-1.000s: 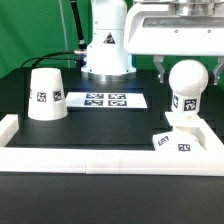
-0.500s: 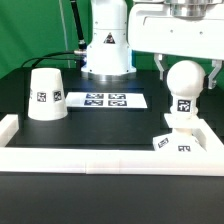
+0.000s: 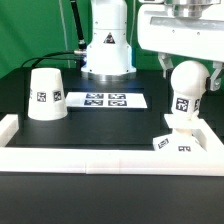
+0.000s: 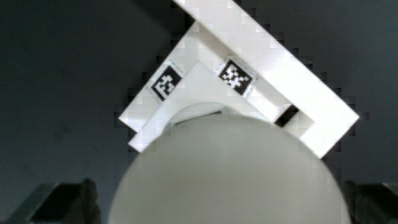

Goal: Assemble lamp

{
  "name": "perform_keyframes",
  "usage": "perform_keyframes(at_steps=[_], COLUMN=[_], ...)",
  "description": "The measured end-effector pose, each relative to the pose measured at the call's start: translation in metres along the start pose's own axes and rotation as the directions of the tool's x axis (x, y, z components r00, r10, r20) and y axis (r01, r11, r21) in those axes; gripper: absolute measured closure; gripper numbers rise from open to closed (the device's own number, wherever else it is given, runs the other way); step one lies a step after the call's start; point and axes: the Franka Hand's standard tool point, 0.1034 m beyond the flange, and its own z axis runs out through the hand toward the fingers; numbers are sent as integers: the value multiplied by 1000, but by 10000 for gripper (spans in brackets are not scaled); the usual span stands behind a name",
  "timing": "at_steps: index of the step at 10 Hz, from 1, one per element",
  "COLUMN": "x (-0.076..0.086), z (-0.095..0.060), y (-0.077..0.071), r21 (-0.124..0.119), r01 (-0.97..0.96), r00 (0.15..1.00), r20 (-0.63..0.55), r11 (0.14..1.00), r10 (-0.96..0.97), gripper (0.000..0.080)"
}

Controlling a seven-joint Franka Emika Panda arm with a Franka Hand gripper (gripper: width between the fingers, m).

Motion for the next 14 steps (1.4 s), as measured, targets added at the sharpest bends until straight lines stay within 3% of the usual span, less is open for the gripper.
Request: perform_keyframes(at_steps=[4,7,9,14], x=[-2,-1,1,2], z=[-1,-1,1,1], y=[-3,-2,-2,-2], r21=[2,-3,-35,-52], r01=[308,510,704,938], r00=[951,860,709,343], r20=[-2,-5,-24,-7], r11=[951,860,710,343], r10=[-308,-510,-704,-939], gripper=[100,100,100,100])
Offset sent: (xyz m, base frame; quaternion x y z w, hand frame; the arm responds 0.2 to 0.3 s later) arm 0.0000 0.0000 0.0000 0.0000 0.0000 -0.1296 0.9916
